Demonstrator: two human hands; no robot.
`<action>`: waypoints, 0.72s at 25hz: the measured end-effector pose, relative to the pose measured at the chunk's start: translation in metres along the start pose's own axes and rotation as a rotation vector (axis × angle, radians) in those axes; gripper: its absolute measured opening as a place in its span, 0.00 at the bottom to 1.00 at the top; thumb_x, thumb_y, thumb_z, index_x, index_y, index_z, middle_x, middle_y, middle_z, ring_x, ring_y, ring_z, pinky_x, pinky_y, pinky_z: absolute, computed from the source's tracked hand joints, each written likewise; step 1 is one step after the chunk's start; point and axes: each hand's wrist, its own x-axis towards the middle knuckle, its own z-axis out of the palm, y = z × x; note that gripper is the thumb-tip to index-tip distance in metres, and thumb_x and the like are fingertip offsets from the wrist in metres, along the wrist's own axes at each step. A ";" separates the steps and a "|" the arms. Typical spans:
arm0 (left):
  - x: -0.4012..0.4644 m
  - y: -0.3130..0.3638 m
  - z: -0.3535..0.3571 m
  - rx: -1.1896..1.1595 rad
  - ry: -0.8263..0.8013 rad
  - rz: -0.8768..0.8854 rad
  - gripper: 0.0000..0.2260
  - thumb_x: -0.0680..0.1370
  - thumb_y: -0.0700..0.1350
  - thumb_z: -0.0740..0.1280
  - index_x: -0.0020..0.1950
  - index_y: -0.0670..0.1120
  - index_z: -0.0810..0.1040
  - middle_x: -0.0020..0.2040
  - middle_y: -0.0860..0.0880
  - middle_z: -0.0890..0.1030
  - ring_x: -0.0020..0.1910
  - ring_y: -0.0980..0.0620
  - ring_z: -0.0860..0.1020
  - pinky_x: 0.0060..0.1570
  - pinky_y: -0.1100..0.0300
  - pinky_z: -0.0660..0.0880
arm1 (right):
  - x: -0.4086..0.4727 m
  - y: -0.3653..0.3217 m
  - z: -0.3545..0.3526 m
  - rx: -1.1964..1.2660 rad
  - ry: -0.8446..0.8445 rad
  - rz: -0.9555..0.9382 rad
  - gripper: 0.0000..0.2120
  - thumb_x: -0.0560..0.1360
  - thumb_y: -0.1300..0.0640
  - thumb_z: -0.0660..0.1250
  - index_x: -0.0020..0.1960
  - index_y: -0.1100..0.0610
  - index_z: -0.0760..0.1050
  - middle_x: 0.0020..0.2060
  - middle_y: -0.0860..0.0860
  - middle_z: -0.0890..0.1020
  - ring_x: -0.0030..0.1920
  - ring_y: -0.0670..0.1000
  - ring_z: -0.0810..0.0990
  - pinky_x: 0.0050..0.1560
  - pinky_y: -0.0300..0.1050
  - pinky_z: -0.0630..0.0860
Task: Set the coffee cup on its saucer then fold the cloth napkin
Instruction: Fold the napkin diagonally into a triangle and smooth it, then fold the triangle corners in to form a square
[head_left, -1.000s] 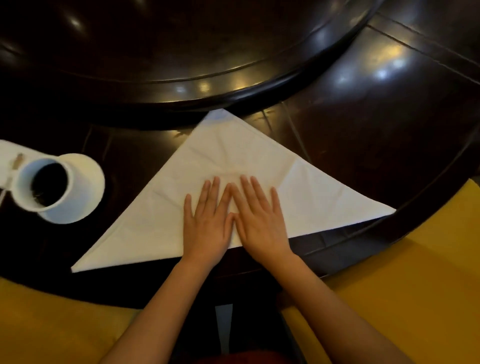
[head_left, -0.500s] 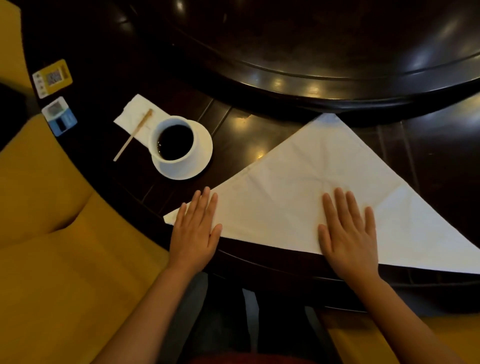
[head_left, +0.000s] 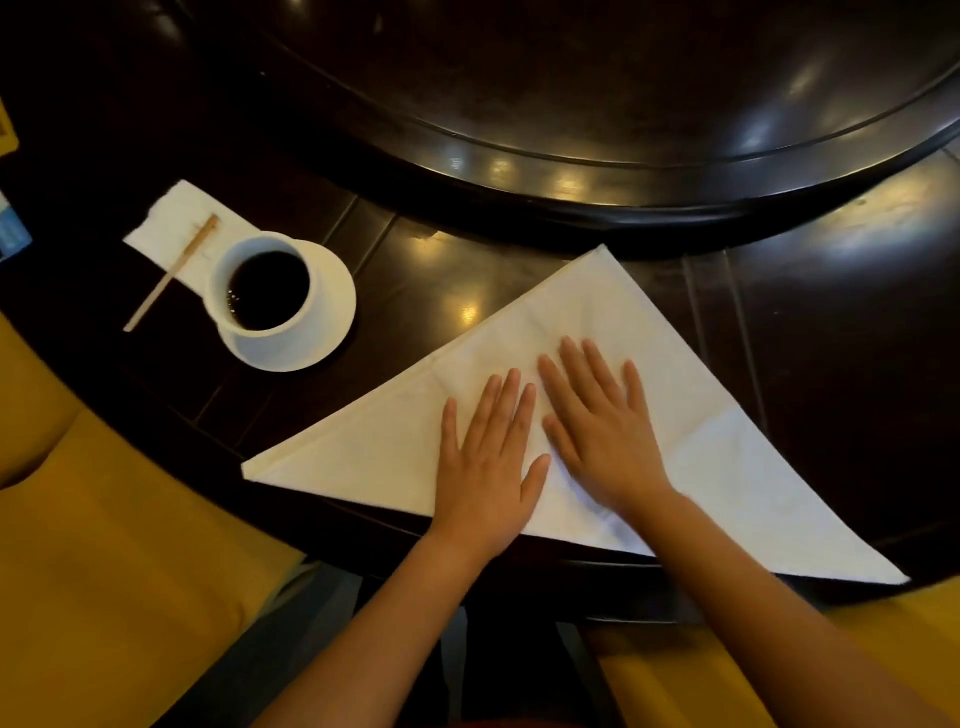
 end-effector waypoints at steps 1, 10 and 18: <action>0.003 0.003 0.004 0.023 -0.023 -0.004 0.29 0.78 0.59 0.45 0.76 0.46 0.46 0.77 0.45 0.50 0.75 0.47 0.48 0.70 0.41 0.48 | 0.017 0.010 -0.002 -0.019 -0.015 -0.046 0.28 0.79 0.42 0.44 0.75 0.49 0.42 0.76 0.51 0.45 0.75 0.53 0.40 0.72 0.56 0.37; 0.006 0.002 0.009 0.018 -0.051 -0.021 0.34 0.74 0.65 0.49 0.76 0.51 0.51 0.77 0.44 0.52 0.75 0.42 0.50 0.69 0.39 0.46 | 0.091 0.059 -0.026 -0.012 0.073 0.037 0.31 0.79 0.40 0.45 0.75 0.53 0.41 0.77 0.53 0.47 0.75 0.51 0.41 0.71 0.54 0.35; 0.017 0.043 -0.004 -0.062 -0.047 0.125 0.29 0.77 0.63 0.40 0.74 0.53 0.35 0.75 0.48 0.38 0.75 0.47 0.41 0.69 0.44 0.35 | -0.076 0.092 -0.027 0.172 0.223 0.455 0.27 0.72 0.53 0.69 0.69 0.57 0.66 0.65 0.60 0.72 0.65 0.61 0.69 0.63 0.57 0.67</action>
